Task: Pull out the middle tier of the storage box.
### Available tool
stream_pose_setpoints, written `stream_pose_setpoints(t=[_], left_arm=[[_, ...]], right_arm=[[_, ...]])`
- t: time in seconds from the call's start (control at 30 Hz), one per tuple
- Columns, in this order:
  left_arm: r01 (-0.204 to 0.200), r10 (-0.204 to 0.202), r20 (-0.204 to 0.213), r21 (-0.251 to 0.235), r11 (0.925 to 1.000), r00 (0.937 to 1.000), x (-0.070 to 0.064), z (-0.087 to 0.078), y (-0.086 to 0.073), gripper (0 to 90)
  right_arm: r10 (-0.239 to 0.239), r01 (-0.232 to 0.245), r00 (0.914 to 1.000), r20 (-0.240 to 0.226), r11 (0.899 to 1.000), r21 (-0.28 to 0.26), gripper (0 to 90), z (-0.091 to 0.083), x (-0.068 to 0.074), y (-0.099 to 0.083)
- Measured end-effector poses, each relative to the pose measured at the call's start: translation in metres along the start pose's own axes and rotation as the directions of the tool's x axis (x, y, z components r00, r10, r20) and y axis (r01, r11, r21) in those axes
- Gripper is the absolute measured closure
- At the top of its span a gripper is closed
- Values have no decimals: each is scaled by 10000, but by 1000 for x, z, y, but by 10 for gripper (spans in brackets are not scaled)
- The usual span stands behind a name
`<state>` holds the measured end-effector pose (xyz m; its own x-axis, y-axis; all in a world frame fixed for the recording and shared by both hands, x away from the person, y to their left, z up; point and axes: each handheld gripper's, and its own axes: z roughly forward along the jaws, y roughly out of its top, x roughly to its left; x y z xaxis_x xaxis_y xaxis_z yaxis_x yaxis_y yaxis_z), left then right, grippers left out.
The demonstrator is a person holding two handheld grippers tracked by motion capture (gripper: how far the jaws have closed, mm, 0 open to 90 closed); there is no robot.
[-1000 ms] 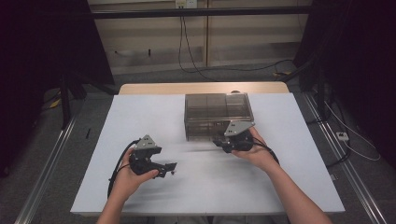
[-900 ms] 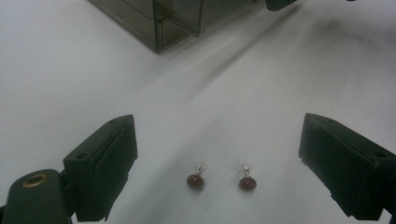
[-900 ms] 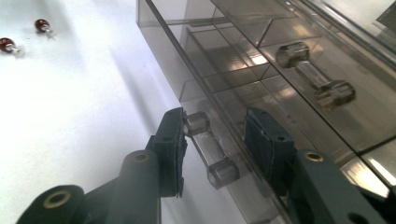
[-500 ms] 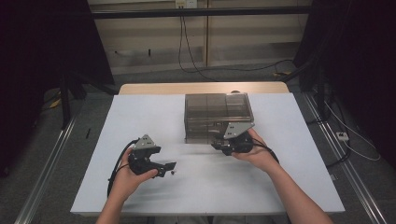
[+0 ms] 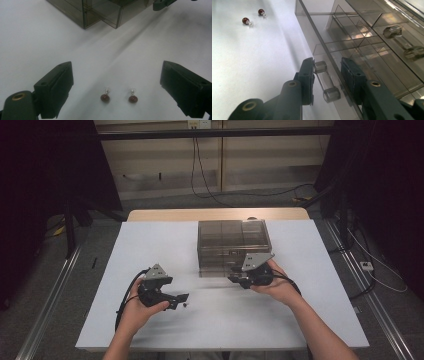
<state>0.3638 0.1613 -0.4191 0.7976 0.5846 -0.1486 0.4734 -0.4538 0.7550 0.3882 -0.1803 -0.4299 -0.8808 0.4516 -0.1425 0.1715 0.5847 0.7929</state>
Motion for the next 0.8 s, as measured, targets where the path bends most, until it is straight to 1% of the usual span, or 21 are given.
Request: stream_pose_setpoints(t=[0.03,0.1,0.17,0.27,0.4,0.43,0.5,0.6,0.8], left_arm=[[18,-18,-16,-53,10000,10000,0,0,0,118],[13,-12,-23,19,10000,10000,0,0,0,118],[31,-32,-74,-67,10000,10000,-1,1,-1,118],[2,-3,-93,-48,10000,10000,-1,1,-1,118],[-27,27,-127,26,10000,9999,-3,1,-1,118],[-63,63,-61,84,9999,10000,-3,1,-1,118],[-97,97,-42,160,9998,9999,-3,1,-1,118],[-92,92,-42,42,9999,9999,-4,2,-1,118],[-101,101,-44,60,9999,9999,-3,2,-2,118]], right_arm=[[-33,33,10000,-13,10000,15,639,0,0,0],[34,-34,10000,-94,10000,-16,638,-2,1,-1],[-6,6,9999,-162,10000,-39,638,-4,2,-2],[-34,34,9999,-163,10000,-10,636,-4,3,-3],[135,-138,9995,-294,9999,-76,634,-4,4,-5],[199,-202,9992,-339,9998,-85,634,-4,4,-7],[195,-198,9992,-343,9998,-99,633,-4,5,-7],[247,-250,9992,-307,9996,-115,633,-4,7,-7],[403,-406,9989,-227,9991,-127,633,-2,8,-8]])
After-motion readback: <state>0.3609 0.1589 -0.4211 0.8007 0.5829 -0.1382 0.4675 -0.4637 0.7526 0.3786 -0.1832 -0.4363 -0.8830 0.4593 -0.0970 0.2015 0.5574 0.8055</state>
